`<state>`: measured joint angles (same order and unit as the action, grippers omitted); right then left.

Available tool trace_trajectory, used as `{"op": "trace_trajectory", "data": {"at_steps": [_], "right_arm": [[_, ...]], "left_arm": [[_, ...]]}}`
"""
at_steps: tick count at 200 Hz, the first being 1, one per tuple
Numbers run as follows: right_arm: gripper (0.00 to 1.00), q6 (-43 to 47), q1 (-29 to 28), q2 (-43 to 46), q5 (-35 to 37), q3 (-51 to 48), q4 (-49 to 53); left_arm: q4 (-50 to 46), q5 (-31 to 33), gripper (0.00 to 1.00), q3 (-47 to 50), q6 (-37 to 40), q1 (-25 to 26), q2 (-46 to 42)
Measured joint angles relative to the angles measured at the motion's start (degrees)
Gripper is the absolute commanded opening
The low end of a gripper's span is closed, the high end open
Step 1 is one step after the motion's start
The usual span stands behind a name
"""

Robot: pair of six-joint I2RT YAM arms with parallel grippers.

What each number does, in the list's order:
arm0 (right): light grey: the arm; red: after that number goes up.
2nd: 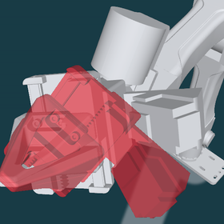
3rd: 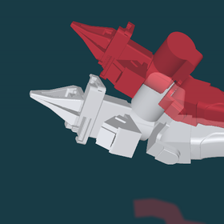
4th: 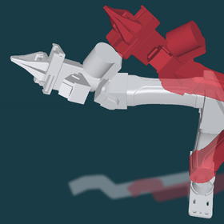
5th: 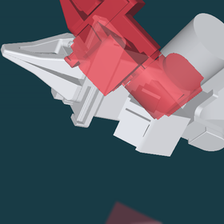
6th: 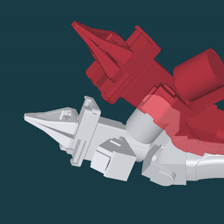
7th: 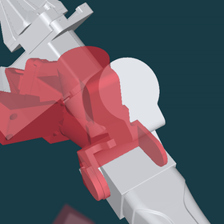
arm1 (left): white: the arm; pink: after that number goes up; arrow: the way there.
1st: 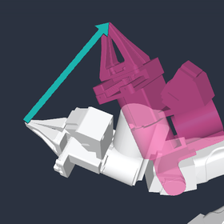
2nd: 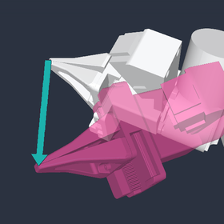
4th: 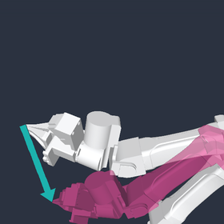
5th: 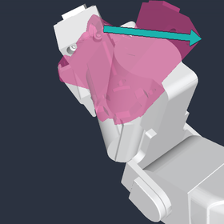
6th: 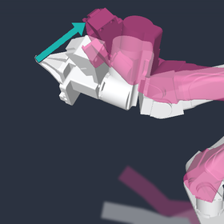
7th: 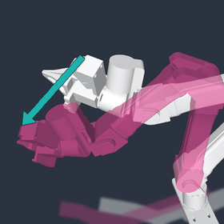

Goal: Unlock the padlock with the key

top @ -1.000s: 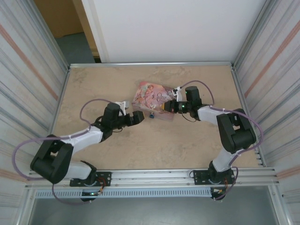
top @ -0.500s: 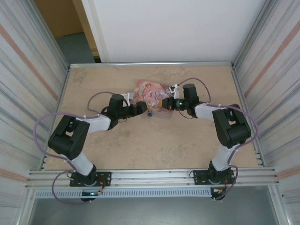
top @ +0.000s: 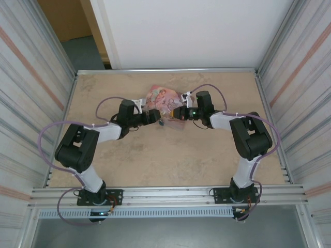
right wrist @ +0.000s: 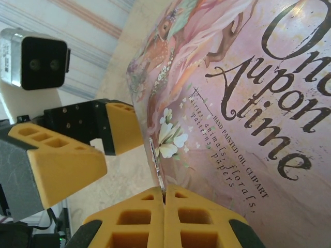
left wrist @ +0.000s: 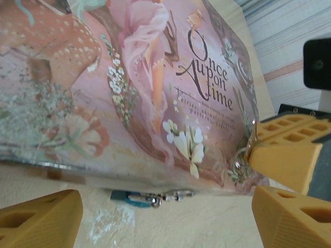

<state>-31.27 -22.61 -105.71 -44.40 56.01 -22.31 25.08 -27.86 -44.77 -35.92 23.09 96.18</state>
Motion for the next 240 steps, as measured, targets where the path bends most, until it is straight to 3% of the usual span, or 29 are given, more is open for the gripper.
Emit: {"op": "trace_trajectory", "data": {"at_steps": [28, 100, 240], "right_arm": [[0.0, 0.0, 0.02, 0.0, 0.0, 0.04, 0.04], [0.0, 0.0, -0.02, 0.0, 0.42, 0.15, 0.44], [0.0, 0.02, -0.31, 0.0, 1.01, 0.48, 0.83]], "left_arm": [[-3.06, -0.04, 0.69, 0.83, 4.63, 0.9, -2.62], [-9.01, 0.81, 0.68, 0.07, 17.77, 3.72, -1.64], [-5.4, 2.62, 0.55, -4.68, 19.23, 4.04, 8.72]]}}
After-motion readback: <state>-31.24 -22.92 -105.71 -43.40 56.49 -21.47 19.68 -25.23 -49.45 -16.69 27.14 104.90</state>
